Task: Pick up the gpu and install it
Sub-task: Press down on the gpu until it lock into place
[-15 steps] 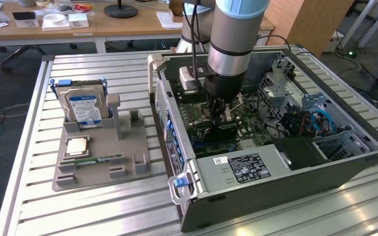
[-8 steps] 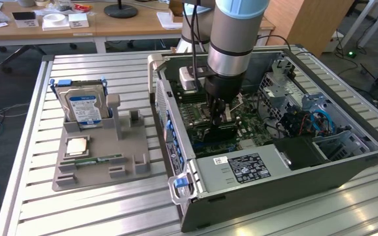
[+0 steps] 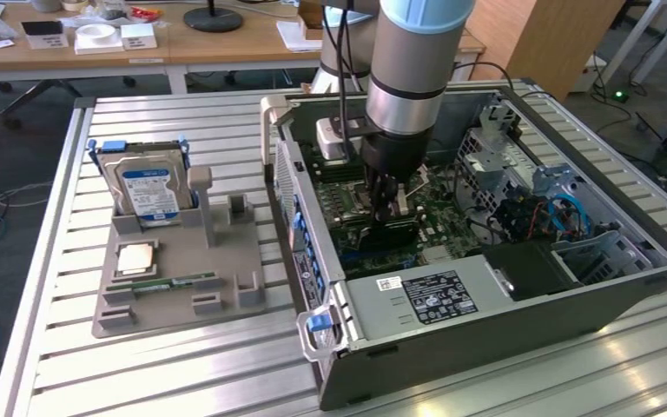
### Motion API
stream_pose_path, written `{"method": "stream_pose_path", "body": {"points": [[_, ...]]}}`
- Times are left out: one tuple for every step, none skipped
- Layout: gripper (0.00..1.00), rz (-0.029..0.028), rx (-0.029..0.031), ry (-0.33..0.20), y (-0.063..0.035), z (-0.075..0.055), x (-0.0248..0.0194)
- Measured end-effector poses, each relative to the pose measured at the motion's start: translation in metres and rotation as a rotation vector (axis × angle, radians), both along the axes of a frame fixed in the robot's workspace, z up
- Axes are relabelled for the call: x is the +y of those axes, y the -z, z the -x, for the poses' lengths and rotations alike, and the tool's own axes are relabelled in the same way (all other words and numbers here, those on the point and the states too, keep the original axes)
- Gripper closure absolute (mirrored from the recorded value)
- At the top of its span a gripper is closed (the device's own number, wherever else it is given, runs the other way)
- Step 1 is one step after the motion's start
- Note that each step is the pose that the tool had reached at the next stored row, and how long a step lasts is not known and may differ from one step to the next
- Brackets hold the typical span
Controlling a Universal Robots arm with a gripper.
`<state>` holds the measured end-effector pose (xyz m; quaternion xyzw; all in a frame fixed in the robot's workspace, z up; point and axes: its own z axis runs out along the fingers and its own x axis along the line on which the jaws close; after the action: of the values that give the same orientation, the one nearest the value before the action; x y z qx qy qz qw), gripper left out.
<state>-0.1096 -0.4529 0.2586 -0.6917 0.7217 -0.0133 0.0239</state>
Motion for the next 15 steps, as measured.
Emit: {"method": "stream_pose_path", "body": {"points": [[0.89, -0.0003, -0.0002, 0.000, 0.0002, 0.0000, 0.0000], [0.89, -0.0002, -0.0001, 0.000, 0.0003, 0.0000, 0.0001], [0.89, 0.0000, -0.0001, 0.000, 0.0005, 0.0001, 0.0001], [0.89, 0.0000, 0.0000, 0.000, 0.0005, 0.0000, 0.0000], [0.89, -0.0001, 0.0000, 0.000, 0.0005, 0.0001, 0.0000], [0.89, 0.0000, 0.0000, 0.000, 0.0005, 0.0001, 0.0000], [0.89, 0.0001, 0.0001, 0.000, 0.0004, 0.0001, -0.0001], [0.89, -0.0002, 0.0000, 0.000, 0.0003, 0.0001, 0.0000], [0.89, -0.0008, -0.0002, 0.000, 0.0000, 0.0001, 0.0001], [0.89, -0.0013, -0.0005, 0.000, -0.0005, 0.0001, 0.0002], [0.89, -0.0019, -0.0008, 0.000, -0.0012, 0.0001, 0.0002], [0.89, -0.0025, -0.0012, 0.000, -0.0021, 0.0000, 0.0003], [0.89, -0.0025, -0.0015, 0.000, -0.0034, 0.0000, 0.0004], [0.89, -0.0007, -0.0005, 0.000, -0.0055, 0.0000, 0.0002], [0.89, -0.0010, -0.0005, 0.000, -0.0068, 0.0000, 0.0002]]}}
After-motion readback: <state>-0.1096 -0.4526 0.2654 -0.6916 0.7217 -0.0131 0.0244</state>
